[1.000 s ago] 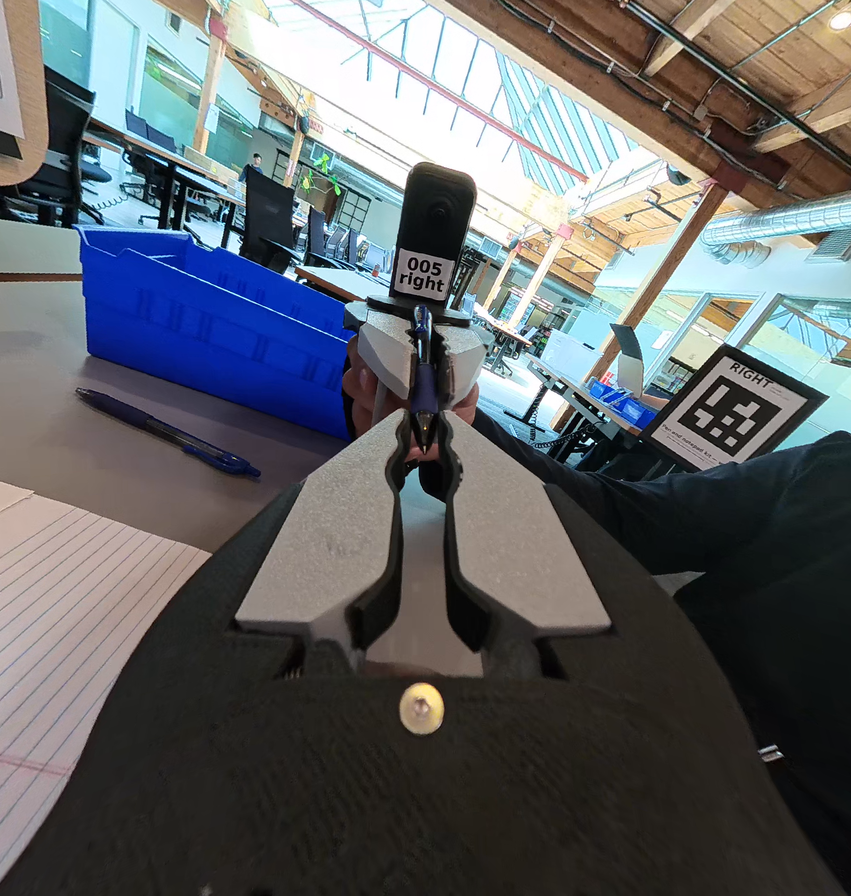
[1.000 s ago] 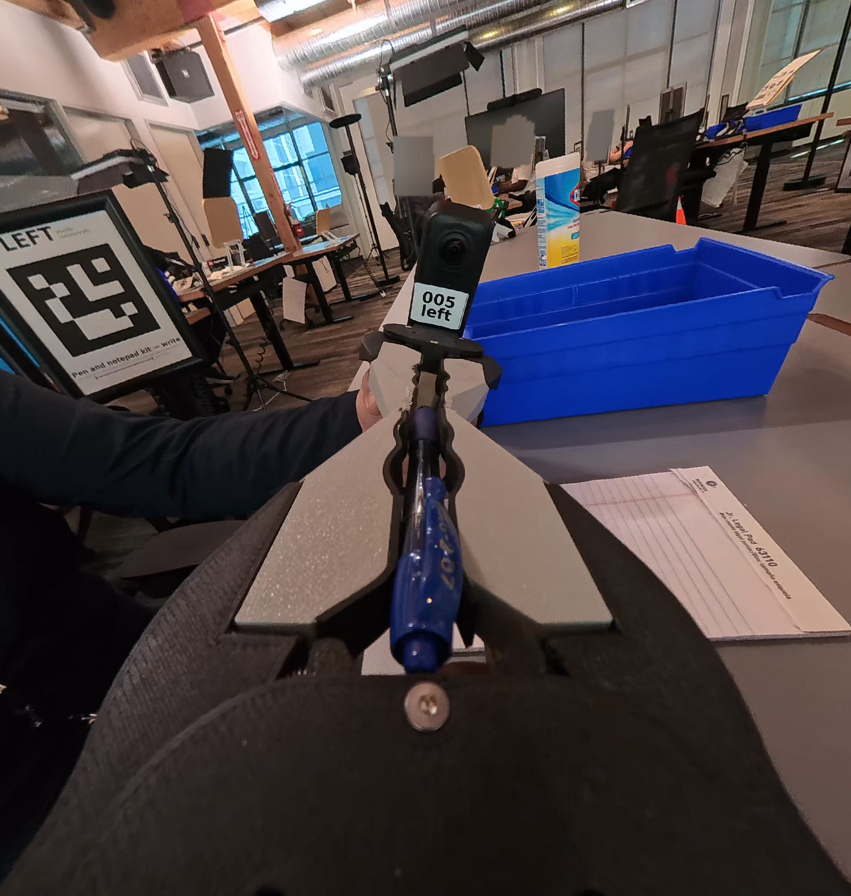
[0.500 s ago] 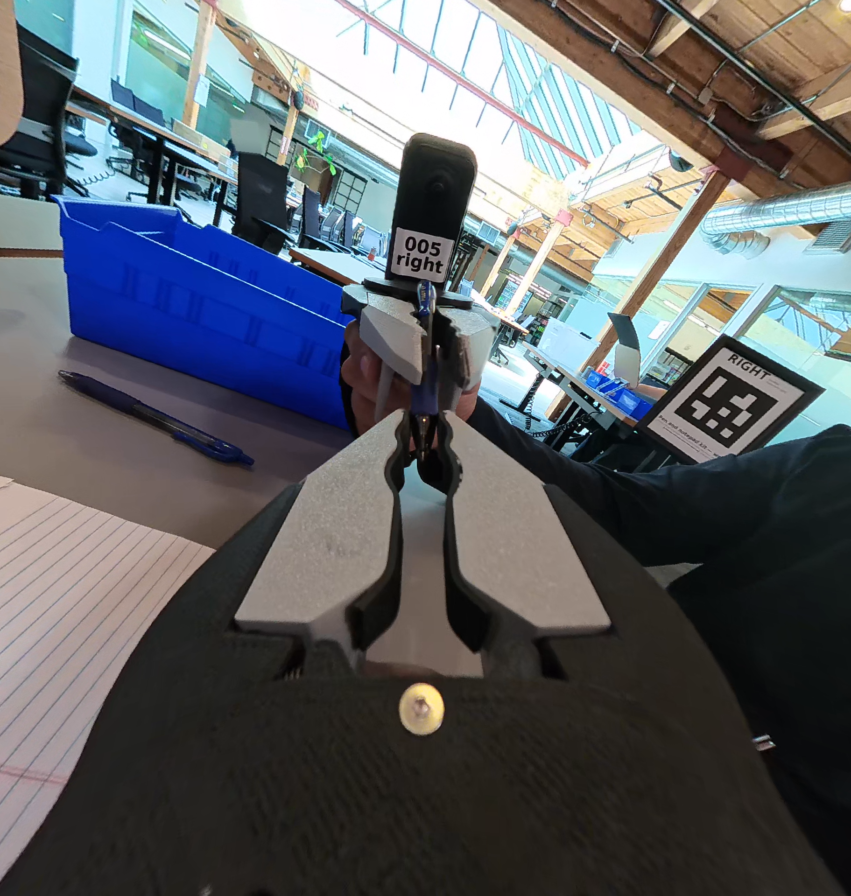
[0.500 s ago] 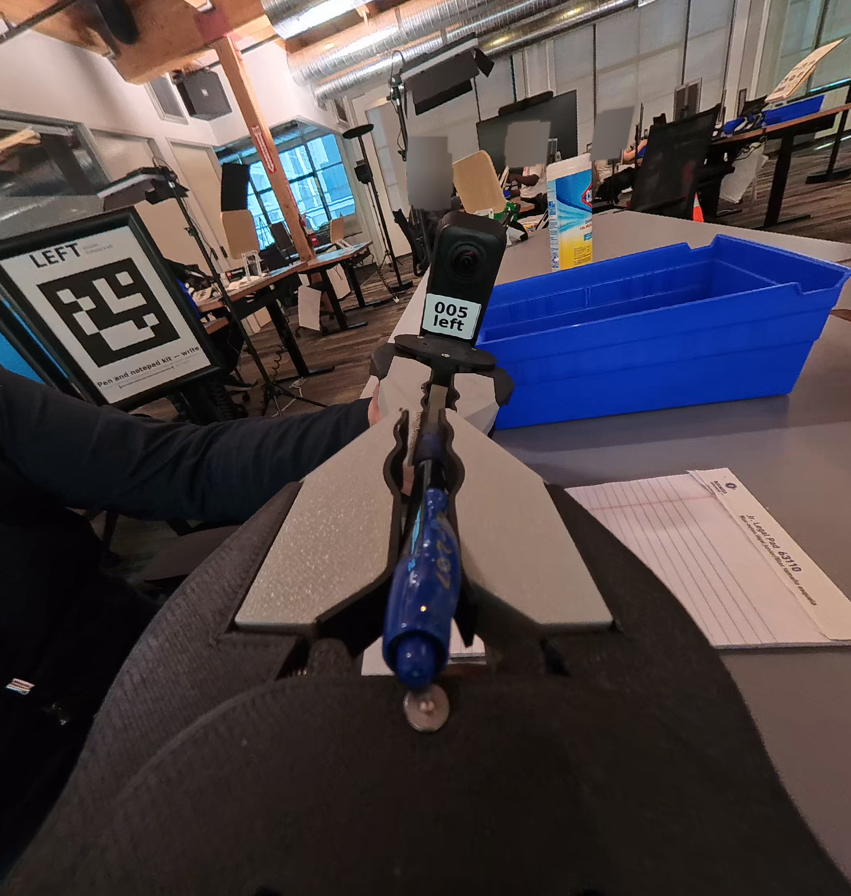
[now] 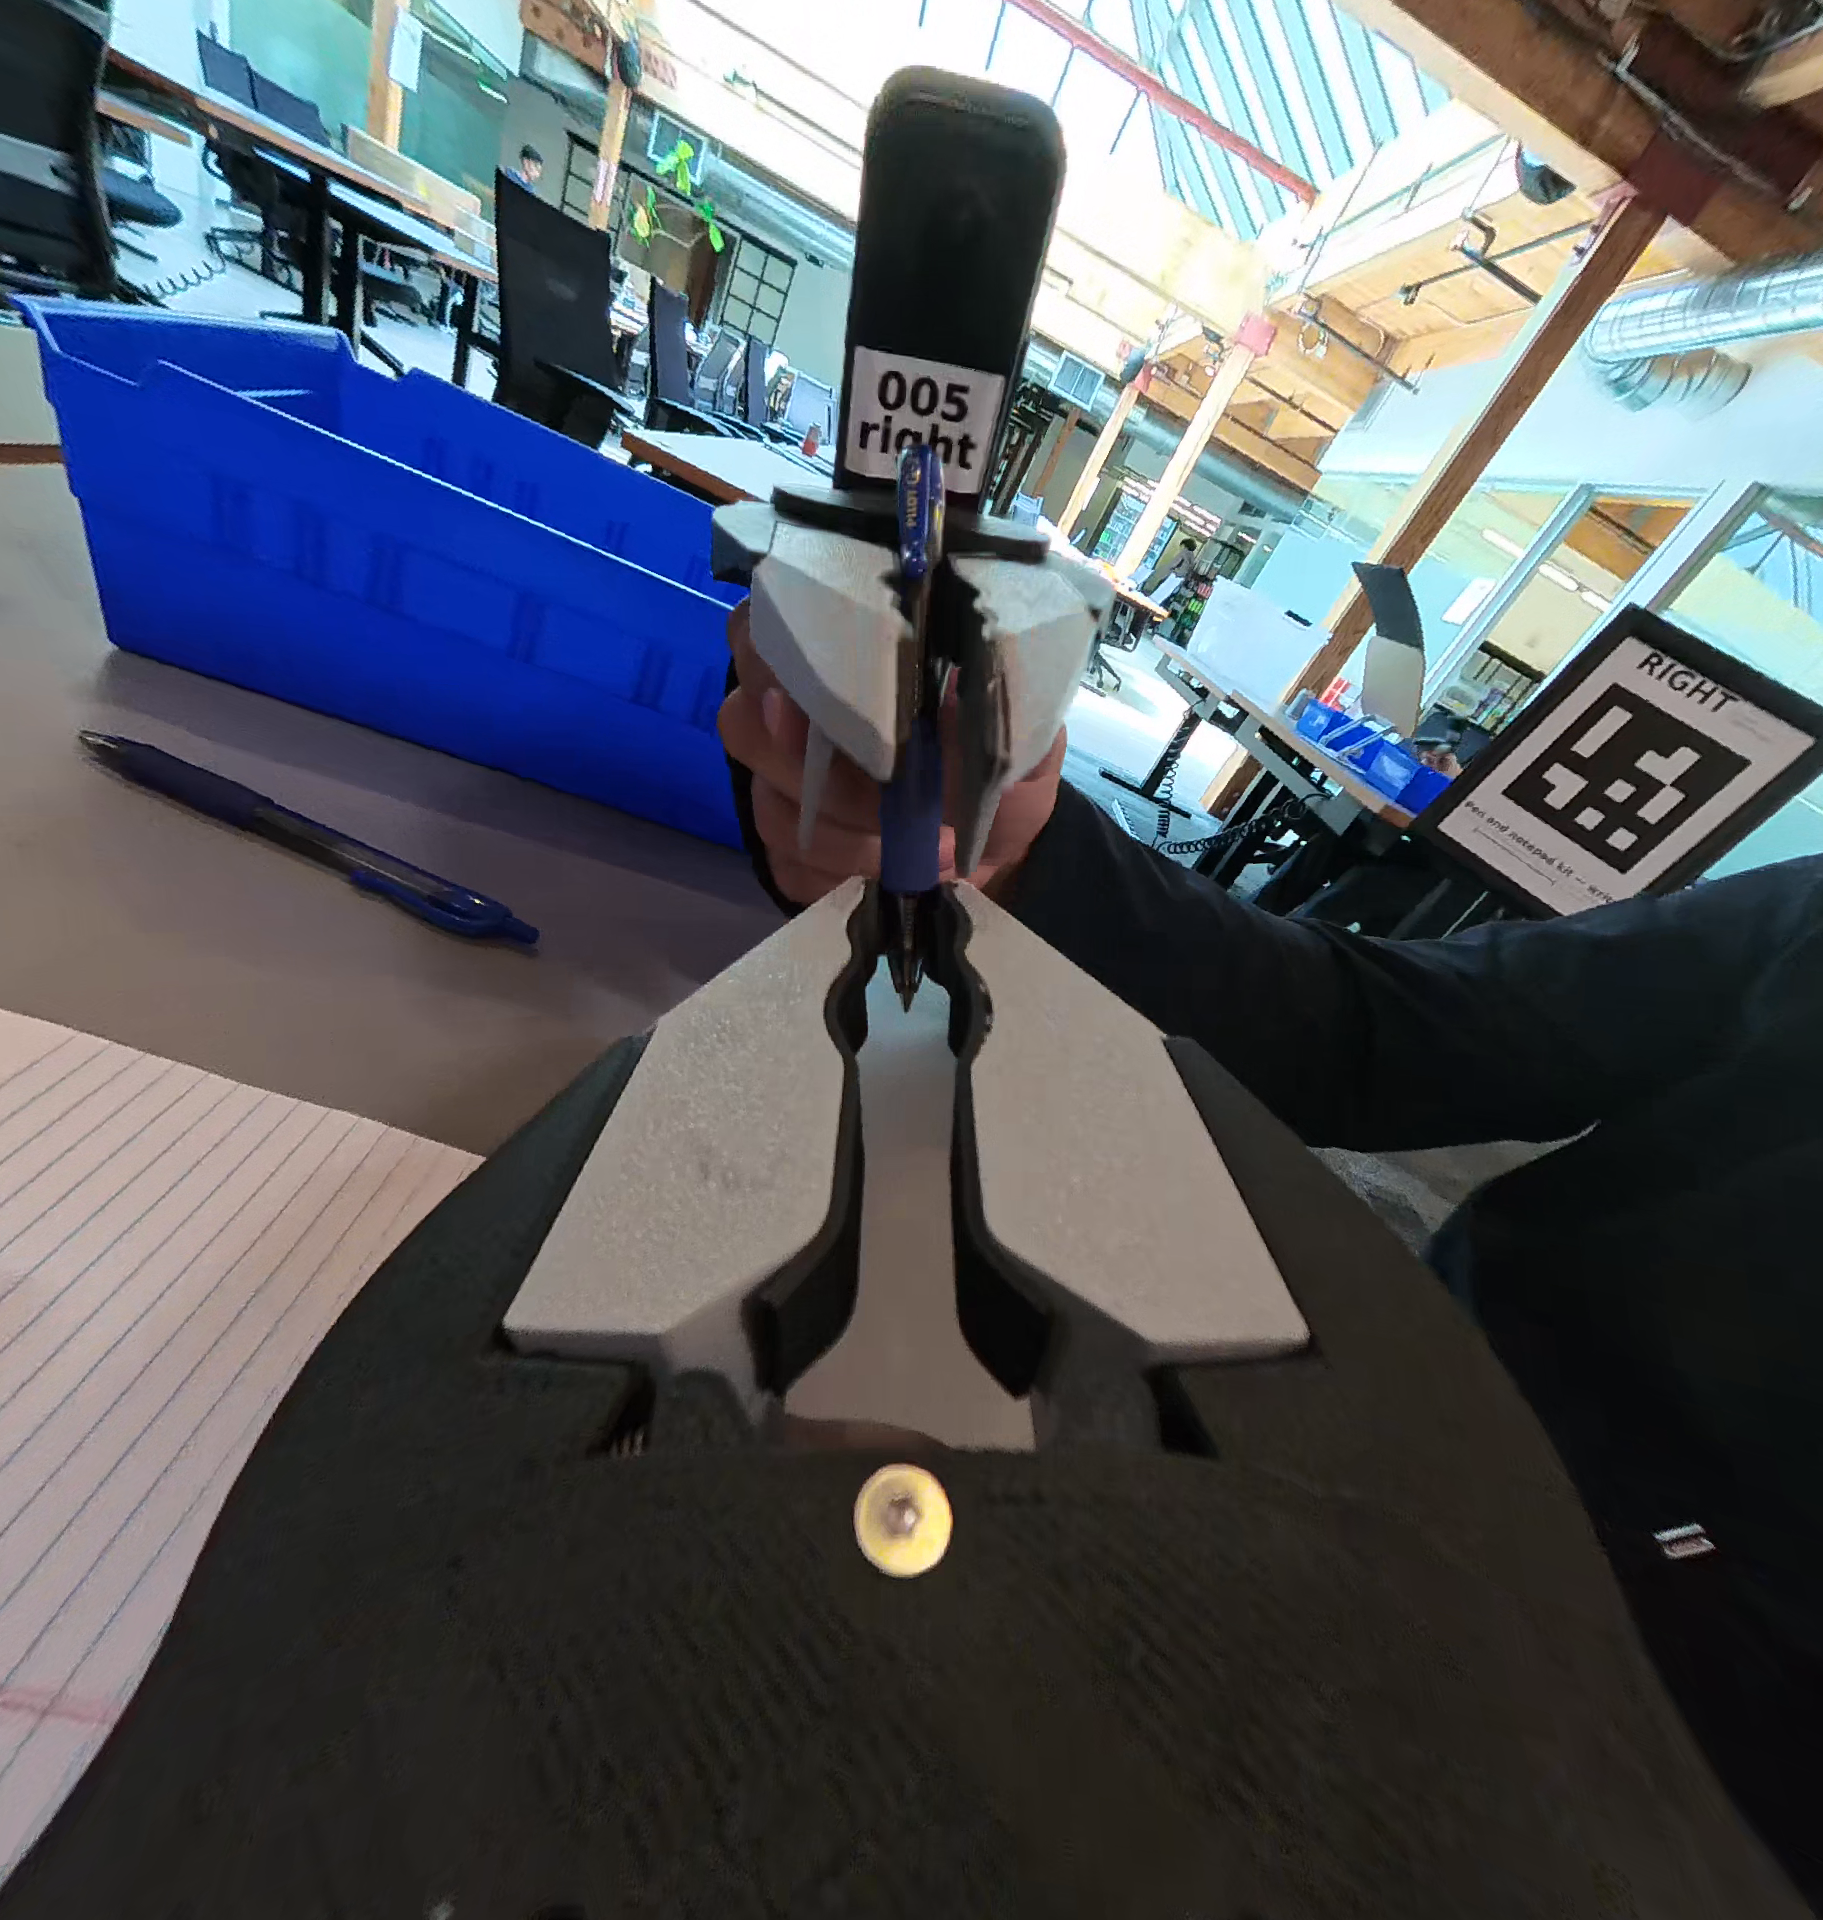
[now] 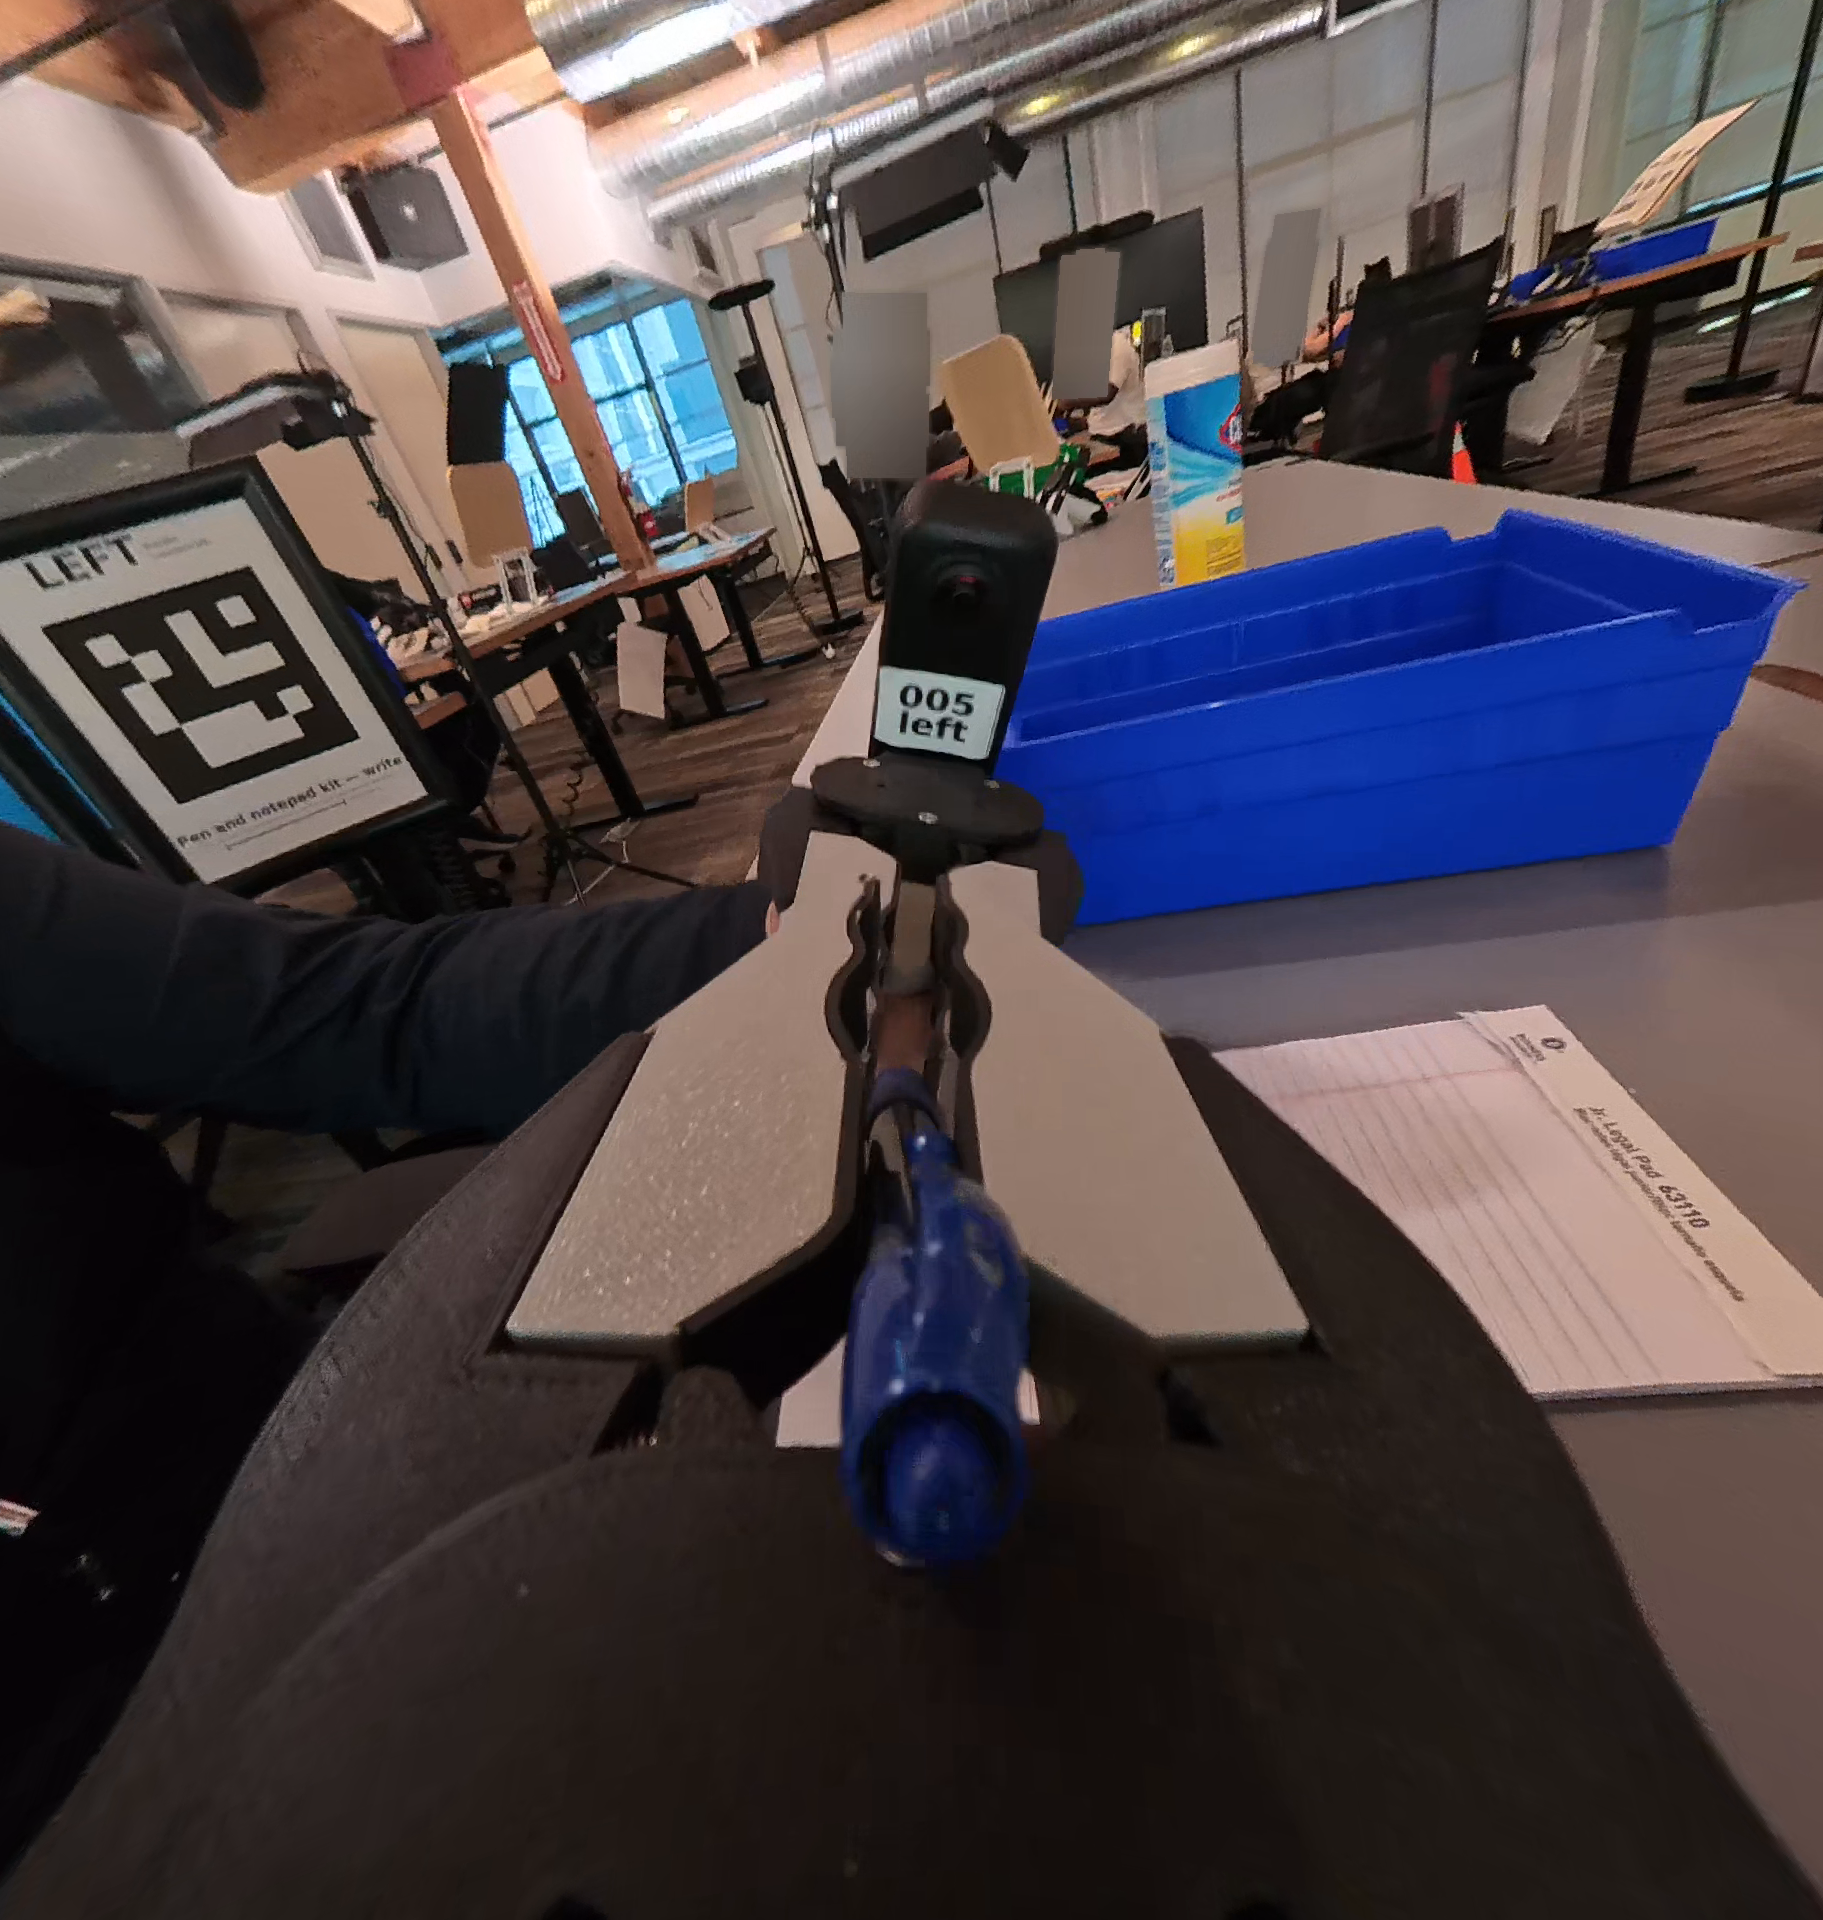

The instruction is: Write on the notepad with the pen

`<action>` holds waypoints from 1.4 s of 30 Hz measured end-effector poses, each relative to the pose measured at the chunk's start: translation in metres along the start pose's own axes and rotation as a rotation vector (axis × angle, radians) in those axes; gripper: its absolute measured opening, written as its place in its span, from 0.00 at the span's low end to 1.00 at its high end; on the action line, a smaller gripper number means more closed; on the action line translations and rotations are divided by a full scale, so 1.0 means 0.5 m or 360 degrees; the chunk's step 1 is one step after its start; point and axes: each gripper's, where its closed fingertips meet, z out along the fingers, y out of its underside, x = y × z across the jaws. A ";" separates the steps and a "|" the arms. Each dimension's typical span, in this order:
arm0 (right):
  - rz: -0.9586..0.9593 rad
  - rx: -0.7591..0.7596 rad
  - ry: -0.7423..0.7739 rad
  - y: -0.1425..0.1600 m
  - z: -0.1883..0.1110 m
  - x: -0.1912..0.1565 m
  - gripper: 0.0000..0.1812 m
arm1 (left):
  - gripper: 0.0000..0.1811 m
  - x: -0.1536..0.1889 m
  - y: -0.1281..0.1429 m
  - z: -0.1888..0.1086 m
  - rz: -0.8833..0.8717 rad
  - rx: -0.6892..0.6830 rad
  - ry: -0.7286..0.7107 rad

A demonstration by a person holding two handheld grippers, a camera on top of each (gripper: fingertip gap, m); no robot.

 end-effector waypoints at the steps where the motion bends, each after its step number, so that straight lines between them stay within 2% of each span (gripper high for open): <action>1: -0.0010 -0.0034 0.0007 0.008 0.004 0.001 0.04 | 0.05 -0.001 -0.004 -0.003 -0.0003 0.0016 -0.0002; 9: -0.0007 -0.0017 -0.0006 0.003 -0.005 0.000 0.04 | 0.05 0.001 -0.035 -0.027 -0.0022 0.0140 0.0014; 33: 0.0030 -0.0054 -0.0005 0.014 -0.002 0.006 0.05 | 0.05 -0.003 -0.038 -0.025 -0.0053 0.0161 0.0003; 42: 0.0034 -0.0058 0.0074 0.014 -0.002 0.023 0.04 | 0.05 -0.018 -0.040 -0.027 -0.0114 0.0187 -0.0041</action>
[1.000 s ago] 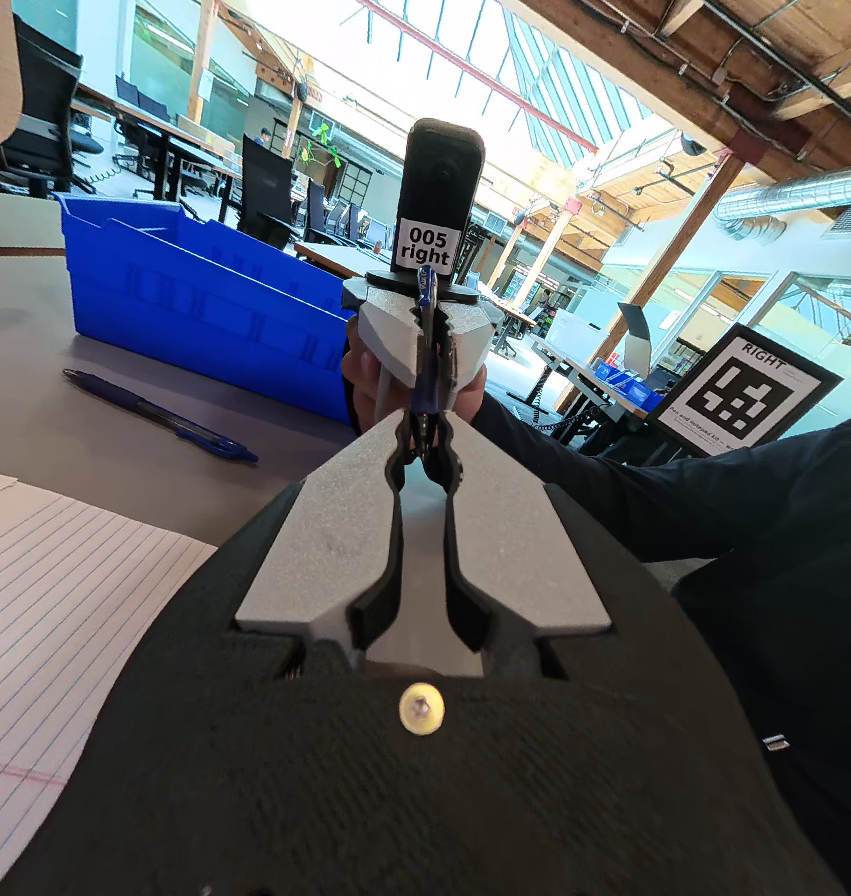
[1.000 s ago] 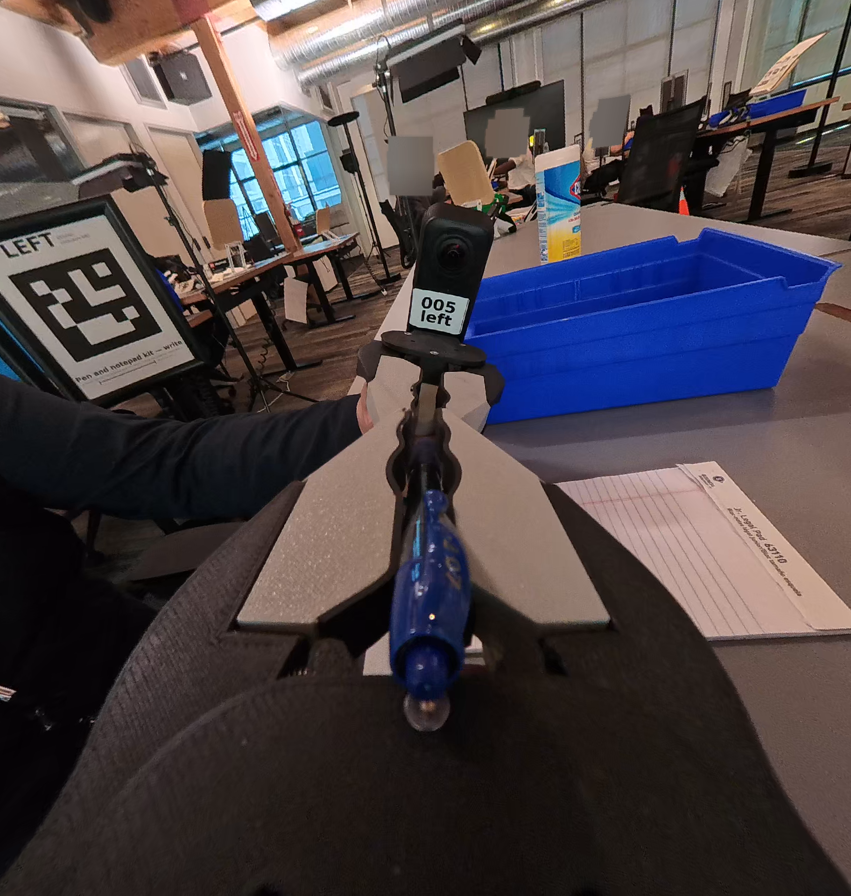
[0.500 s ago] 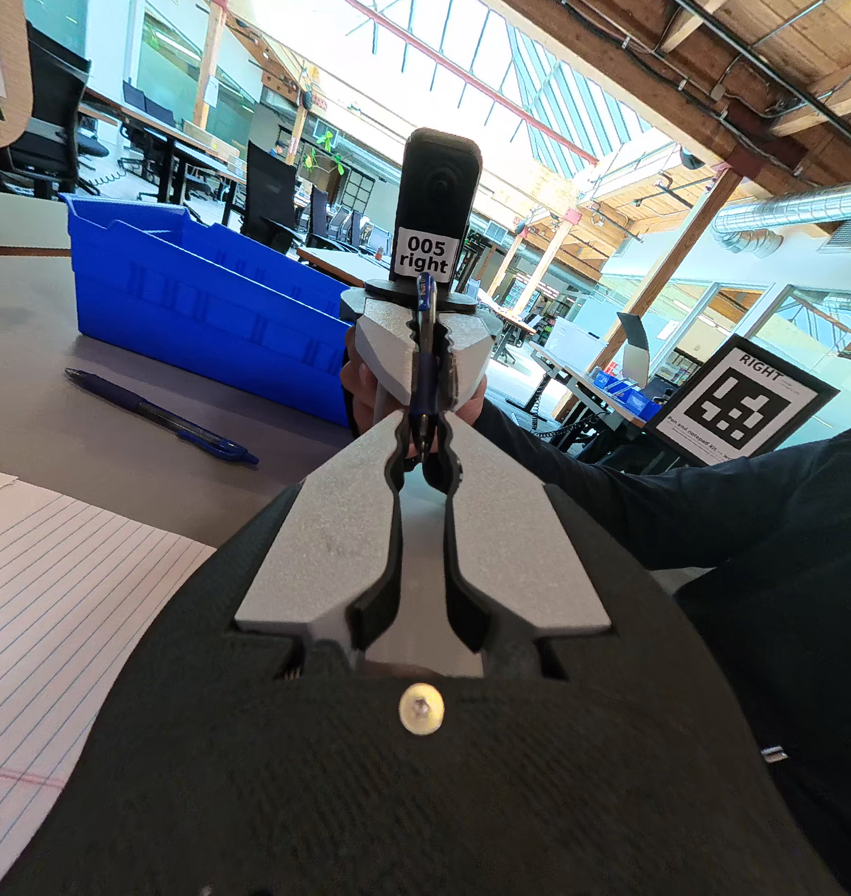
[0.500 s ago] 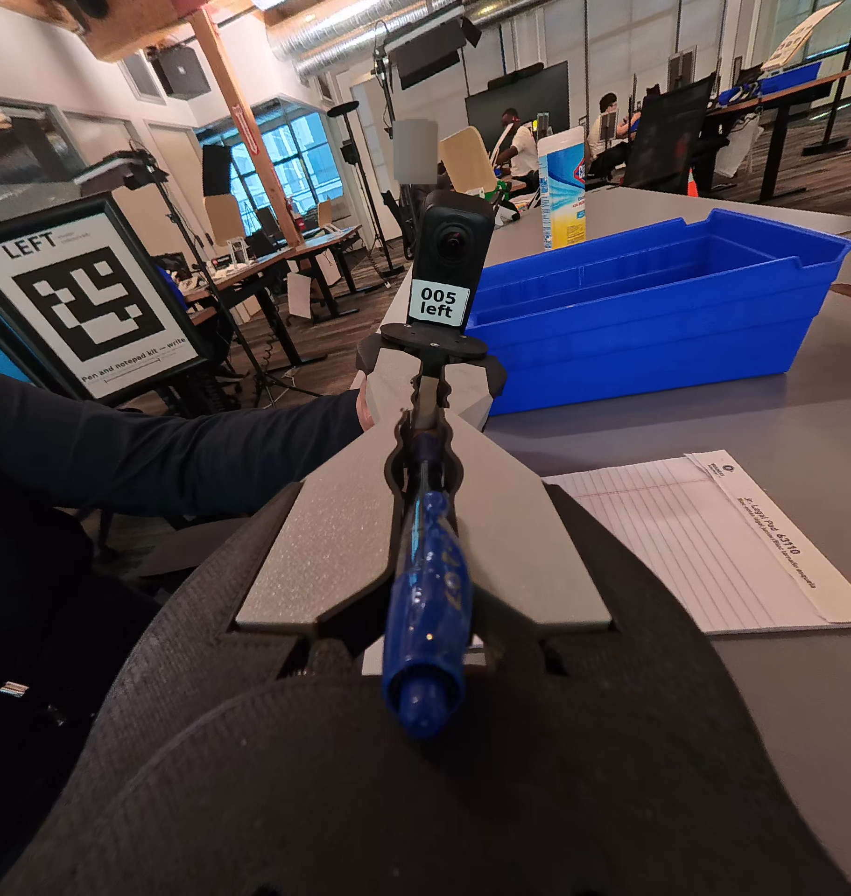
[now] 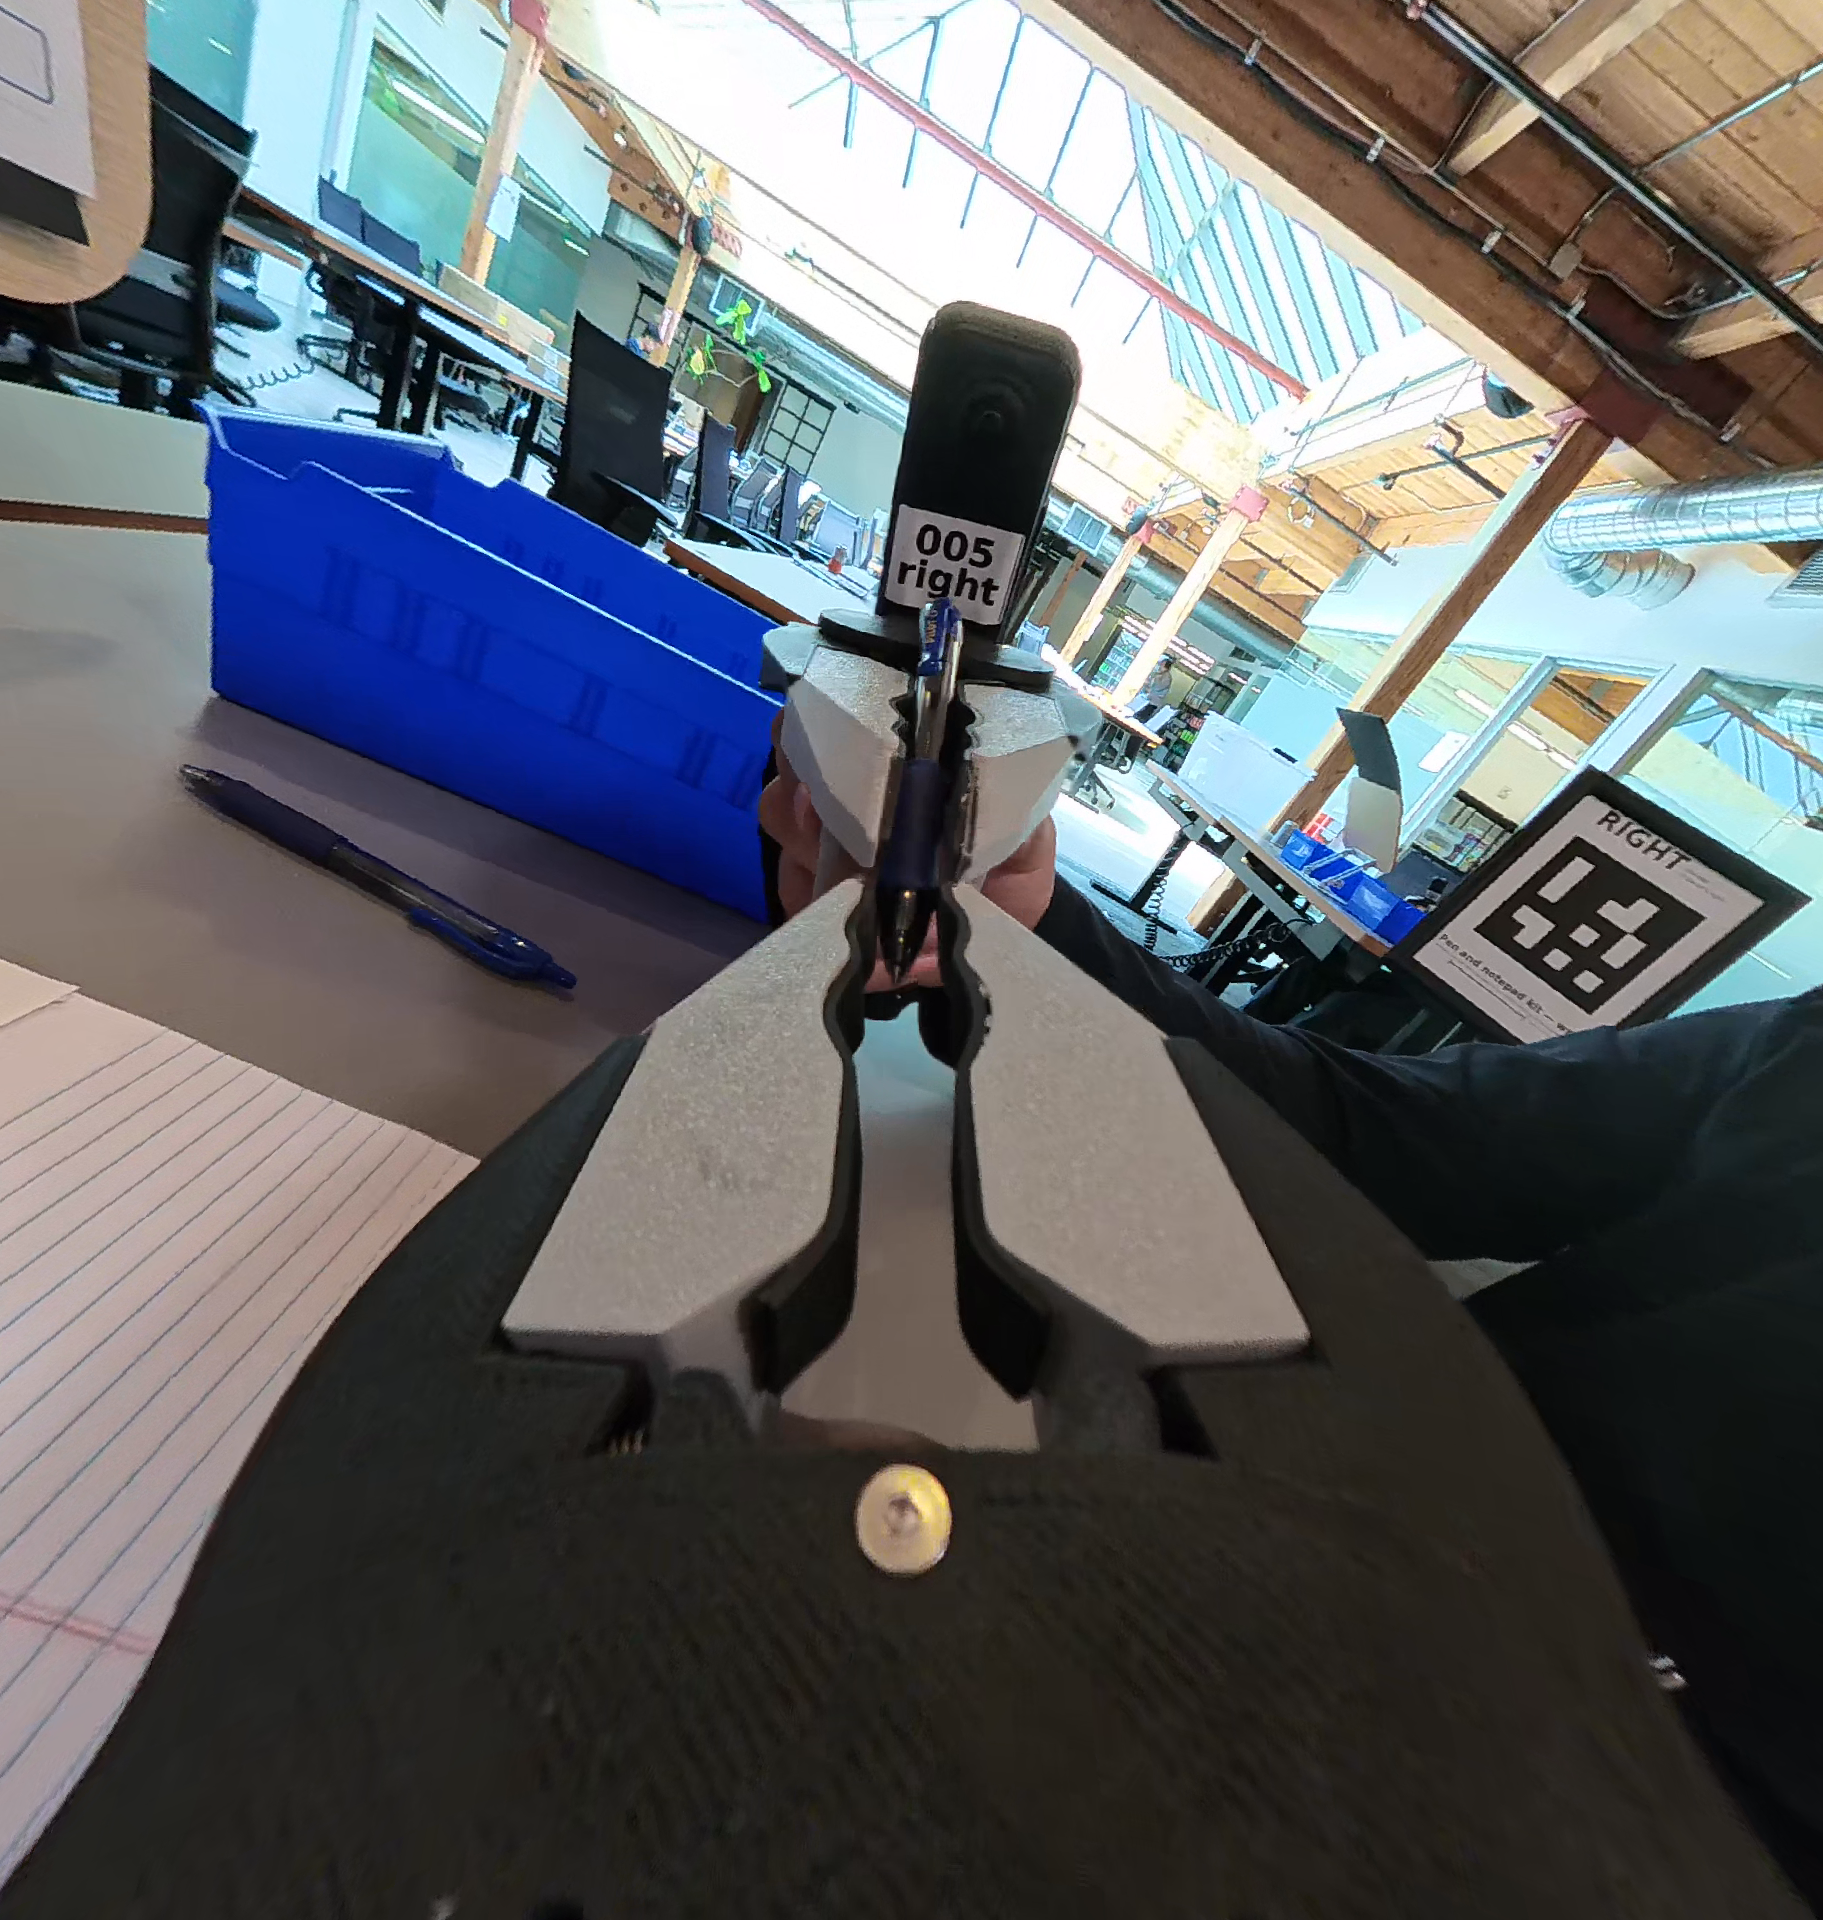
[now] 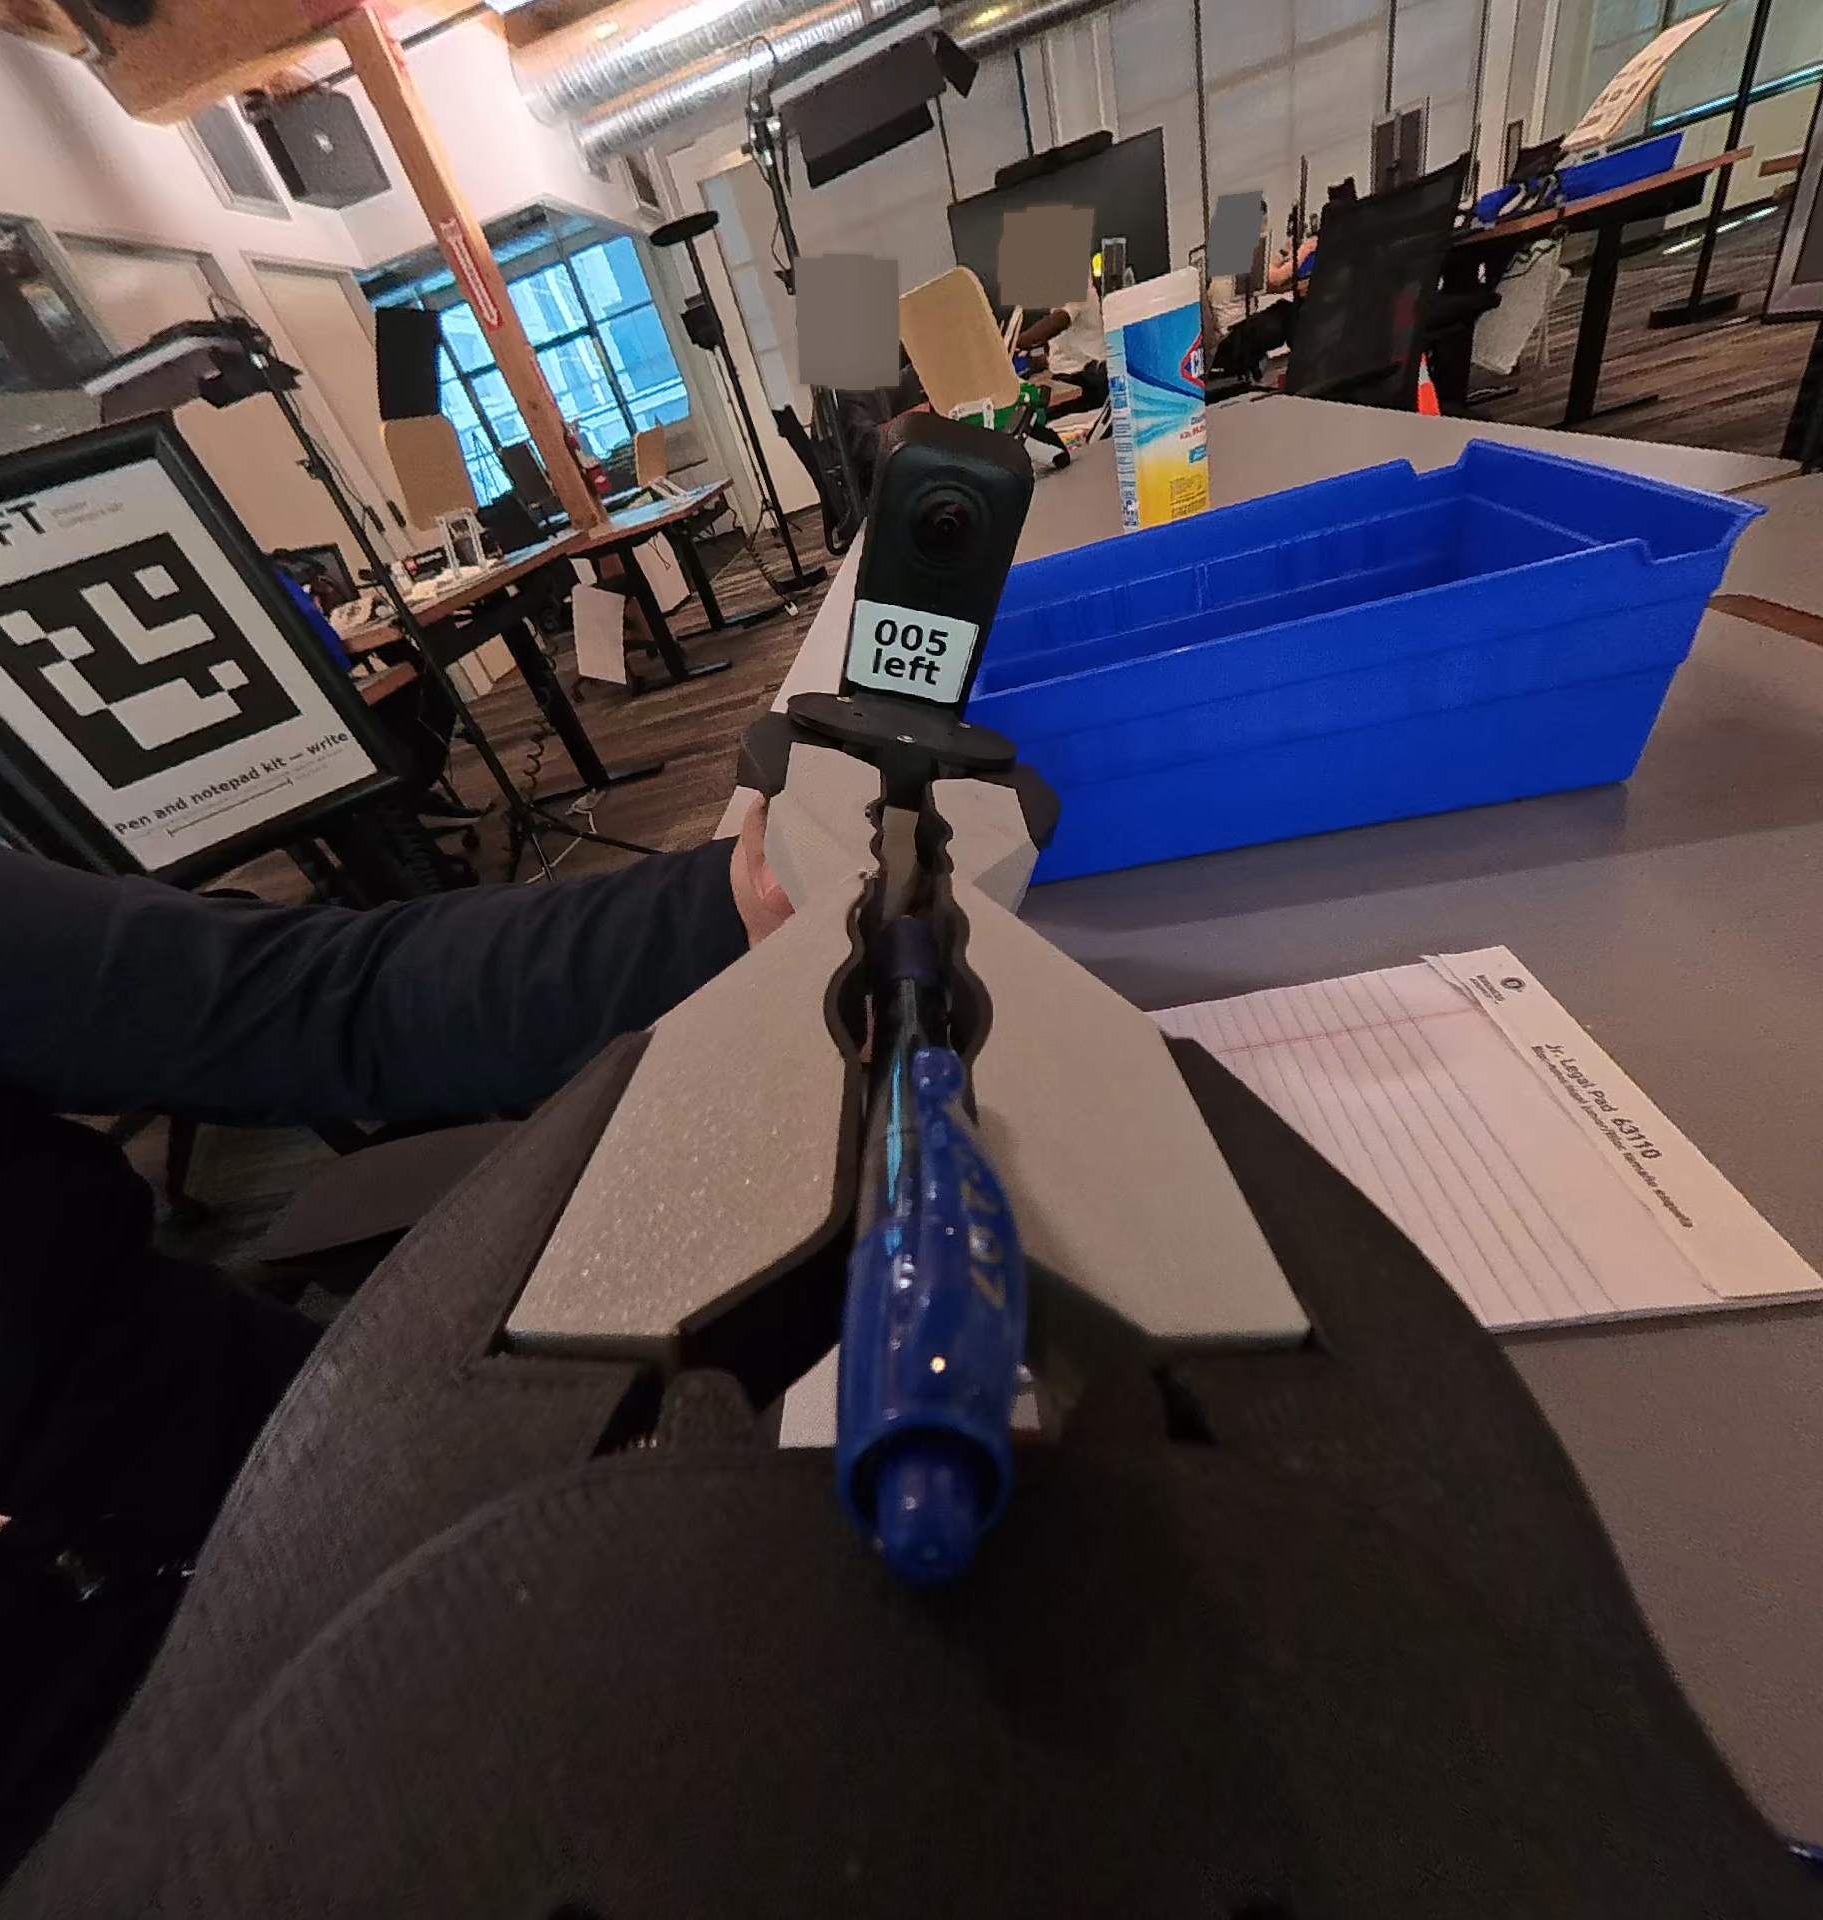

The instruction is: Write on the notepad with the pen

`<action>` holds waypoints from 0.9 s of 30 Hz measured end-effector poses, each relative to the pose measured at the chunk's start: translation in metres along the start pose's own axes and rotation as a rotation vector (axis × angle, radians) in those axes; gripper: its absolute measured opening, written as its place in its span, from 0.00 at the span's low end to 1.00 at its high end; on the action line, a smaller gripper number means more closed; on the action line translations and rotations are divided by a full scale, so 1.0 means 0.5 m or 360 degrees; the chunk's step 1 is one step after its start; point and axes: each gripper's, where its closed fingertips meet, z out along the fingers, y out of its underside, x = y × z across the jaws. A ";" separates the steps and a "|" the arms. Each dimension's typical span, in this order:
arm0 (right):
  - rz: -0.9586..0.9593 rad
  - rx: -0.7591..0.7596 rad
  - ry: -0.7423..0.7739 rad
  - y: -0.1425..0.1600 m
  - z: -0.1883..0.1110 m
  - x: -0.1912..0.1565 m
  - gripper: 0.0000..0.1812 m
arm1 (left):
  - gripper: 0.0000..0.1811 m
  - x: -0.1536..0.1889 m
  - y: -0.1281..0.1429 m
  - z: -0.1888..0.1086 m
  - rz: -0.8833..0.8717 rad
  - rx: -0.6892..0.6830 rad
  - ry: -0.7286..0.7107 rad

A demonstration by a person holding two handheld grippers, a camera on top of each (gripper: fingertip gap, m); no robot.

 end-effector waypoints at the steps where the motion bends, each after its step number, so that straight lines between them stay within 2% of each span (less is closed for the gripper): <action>1: 0.0002 -0.0006 0.0020 0.002 -0.001 0.005 0.04 | 0.05 -0.006 0.000 0.000 0.0002 -0.0003 -0.0029; 5: 0.0012 0.0024 0.0122 -0.005 -0.011 0.029 0.04 | 0.06 -0.026 -0.013 -0.011 0.0005 0.0053 -0.0130; 10: 0.0073 0.0140 0.0379 -0.024 -0.046 0.089 0.04 | 0.08 -0.057 -0.020 -0.022 0.0004 0.0084 -0.0276; 13: 0.0078 0.0151 0.0526 -0.022 -0.063 0.118 0.04 | 0.09 -0.074 -0.006 -0.019 0.0081 0.0007 -0.0385; 16: 0.0093 0.0169 0.0572 -0.024 -0.068 0.128 0.04 | 0.09 -0.090 0.014 -0.015 0.0132 -0.0096 -0.0480; 23: 0.0105 0.0153 0.0646 -0.014 -0.070 0.145 0.04 | 0.07 -0.108 0.095 0.000 0.0111 -0.0454 -0.0526; 27: 0.0079 0.0126 0.0680 -0.006 -0.067 0.152 0.04 | 0.00 -0.110 0.094 -0.004 0.0002 -0.0425 -0.0498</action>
